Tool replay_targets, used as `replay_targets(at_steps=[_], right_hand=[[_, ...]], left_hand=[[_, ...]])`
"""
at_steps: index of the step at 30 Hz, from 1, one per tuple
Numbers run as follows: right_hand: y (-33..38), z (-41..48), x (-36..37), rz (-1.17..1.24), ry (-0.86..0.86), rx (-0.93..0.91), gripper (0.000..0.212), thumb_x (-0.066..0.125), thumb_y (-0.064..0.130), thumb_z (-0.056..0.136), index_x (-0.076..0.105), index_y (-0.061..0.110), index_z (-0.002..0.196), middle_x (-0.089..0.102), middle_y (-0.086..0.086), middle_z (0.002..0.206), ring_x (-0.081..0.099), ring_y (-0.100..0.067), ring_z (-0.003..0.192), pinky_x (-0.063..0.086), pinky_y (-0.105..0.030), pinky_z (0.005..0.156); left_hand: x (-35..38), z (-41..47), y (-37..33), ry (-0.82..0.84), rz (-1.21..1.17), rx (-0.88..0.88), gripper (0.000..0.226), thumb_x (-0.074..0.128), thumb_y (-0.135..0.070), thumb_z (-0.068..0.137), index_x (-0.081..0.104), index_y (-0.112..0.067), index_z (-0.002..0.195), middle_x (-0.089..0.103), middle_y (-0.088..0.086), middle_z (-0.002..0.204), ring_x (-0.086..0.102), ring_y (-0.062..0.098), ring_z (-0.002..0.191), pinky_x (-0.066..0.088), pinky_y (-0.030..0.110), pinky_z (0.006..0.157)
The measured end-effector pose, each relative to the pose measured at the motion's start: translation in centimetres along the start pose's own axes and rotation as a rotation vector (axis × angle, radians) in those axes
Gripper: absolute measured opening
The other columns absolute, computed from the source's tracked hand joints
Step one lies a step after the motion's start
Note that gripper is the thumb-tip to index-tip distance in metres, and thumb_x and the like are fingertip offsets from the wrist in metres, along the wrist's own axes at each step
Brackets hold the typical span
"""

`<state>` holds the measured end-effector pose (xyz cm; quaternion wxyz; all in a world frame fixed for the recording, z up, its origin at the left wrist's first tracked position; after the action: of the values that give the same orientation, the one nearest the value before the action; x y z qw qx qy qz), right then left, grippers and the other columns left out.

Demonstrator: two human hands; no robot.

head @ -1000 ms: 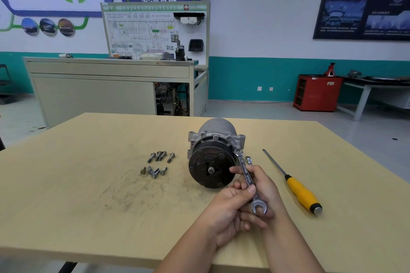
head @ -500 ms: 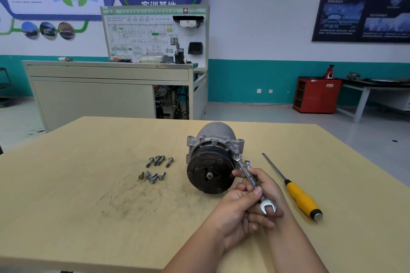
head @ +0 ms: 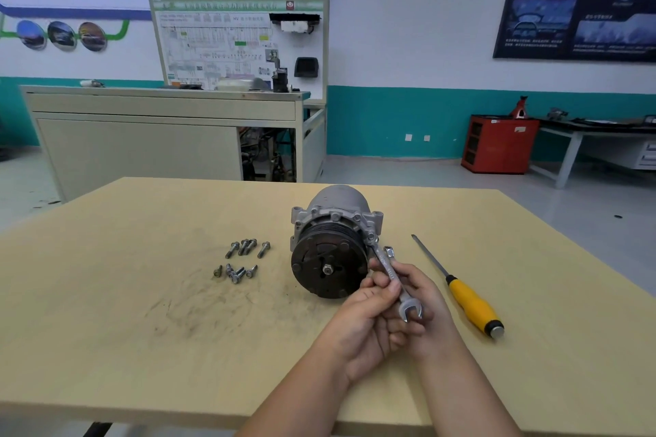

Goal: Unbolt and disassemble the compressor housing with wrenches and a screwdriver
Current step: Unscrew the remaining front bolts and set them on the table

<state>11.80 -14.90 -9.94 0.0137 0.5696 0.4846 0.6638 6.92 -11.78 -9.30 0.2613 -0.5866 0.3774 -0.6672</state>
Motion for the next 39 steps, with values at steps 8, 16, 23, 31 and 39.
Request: replay_targets(at_steps=[8,16,23,31,39], right_hand=[[-0.6,-0.2,0.4,0.073,-0.001,0.085,0.023,0.059,0.030,0.076,0.065,0.008,0.069,0.058,-0.004,0.056,0.055,-0.011,0.036,0.038,-0.017,0.026],[-0.4,0.2,1.4,-0.178,-0.075,0.050,0.040,0.061,0.036,0.077,0.055,0.011,0.046,0.042,-0.006,0.038,0.035,-0.014,0.020,0.035,-0.014,0.030],[-0.2,0.0,1.7,-0.381,-0.115,-0.056,0.038,0.059,0.029,0.085,0.057,0.007,0.054,0.038,-0.005,0.035,0.034,-0.016,0.021,0.034,-0.015,0.030],[-0.4,0.2,0.8,-0.215,-0.026,-0.066,0.031,0.057,0.030,0.077,0.072,0.003,0.083,0.062,-0.011,0.062,0.055,-0.015,0.037,0.041,-0.020,0.030],[-0.3,0.4,-0.6,-0.186,-0.203,-0.054,0.027,0.054,0.025,0.091,0.054,0.006,0.073,0.053,-0.007,0.052,0.052,-0.014,0.042,0.044,-0.021,0.041]], left_hand=[[-0.7,-0.5,-0.3,-0.066,-0.054,0.014,0.017,0.055,-0.020,0.077,0.062,-0.005,0.076,0.067,0.014,0.058,0.062,0.015,0.039,0.040,0.013,0.035],[-2.0,-1.1,-0.4,-0.158,-0.069,0.007,0.044,0.069,-0.048,0.077,0.064,-0.010,0.055,0.062,0.009,0.047,0.057,0.014,0.034,0.032,0.012,0.029],[-2.5,-1.3,-0.8,-0.189,-0.124,-0.014,0.038,0.057,-0.040,0.073,0.060,-0.012,0.048,0.055,0.005,0.042,0.049,0.009,0.031,0.030,0.013,0.028],[-2.5,-1.3,-0.4,-0.144,-0.123,-0.062,0.033,0.053,-0.029,0.076,0.065,-0.008,0.052,0.061,0.010,0.048,0.056,0.013,0.033,0.032,0.012,0.029],[-1.7,-1.3,0.3,-0.139,0.103,-0.102,0.029,0.057,-0.032,0.080,0.052,-0.009,0.097,0.070,0.009,0.065,0.065,0.015,0.046,0.034,0.012,0.034]])
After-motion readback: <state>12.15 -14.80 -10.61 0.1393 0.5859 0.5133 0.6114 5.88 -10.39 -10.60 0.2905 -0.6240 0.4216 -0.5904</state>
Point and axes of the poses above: each hand's wrist, its own z-axis towards the middle knuckle, its own x-axis out of the palm, y = z × x, the point moved 6 cm from there along z, towards the middle knuckle
